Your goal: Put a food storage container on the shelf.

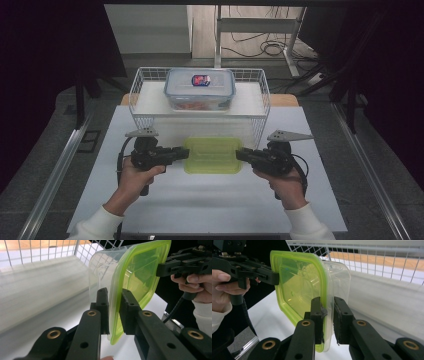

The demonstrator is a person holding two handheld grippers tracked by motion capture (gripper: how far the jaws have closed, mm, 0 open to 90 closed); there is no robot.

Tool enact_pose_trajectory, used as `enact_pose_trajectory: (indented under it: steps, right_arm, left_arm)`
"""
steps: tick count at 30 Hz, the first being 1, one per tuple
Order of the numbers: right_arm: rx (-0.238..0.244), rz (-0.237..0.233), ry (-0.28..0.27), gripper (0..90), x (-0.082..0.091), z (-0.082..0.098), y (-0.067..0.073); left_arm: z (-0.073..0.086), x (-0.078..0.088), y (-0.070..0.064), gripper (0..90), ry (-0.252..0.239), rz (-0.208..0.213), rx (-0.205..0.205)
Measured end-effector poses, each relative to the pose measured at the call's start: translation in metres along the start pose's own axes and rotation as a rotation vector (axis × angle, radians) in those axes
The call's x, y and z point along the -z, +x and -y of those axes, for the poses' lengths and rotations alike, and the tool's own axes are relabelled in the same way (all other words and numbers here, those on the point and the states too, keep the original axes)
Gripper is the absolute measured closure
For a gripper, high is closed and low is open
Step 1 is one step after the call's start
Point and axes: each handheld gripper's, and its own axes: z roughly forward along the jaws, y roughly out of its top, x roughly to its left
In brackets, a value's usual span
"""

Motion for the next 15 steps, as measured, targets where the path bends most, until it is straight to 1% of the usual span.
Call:
enact_pose_trajectory:
  steps: [5, 8, 11, 15]
  right_arm:
    - [0.023, -0.011, -0.017, 78.5, 0.002, -0.012, 0.002]
    - [0.025, -0.012, -0.025, 78.5, 0.002, -0.019, 0.002]
    - [0.034, -0.009, -0.035, 78.5, 0.004, -0.027, 0.004]
    - [0.064, -0.01, -0.053, 78.4, 0.008, -0.038, 0.008]
  left_arm:
    - [-0.013, 0.008, -0.001, 79.3, -0.01, 0.015, -0.013]
    - [-0.021, 0.011, -0.002, 79.3, -0.009, 0.004, -0.021]
    - [-0.029, 0.015, -0.002, 79.3, -0.022, 0.008, -0.024]
    - [-0.036, 0.019, -0.003, 79.4, -0.028, 0.01, -0.033]
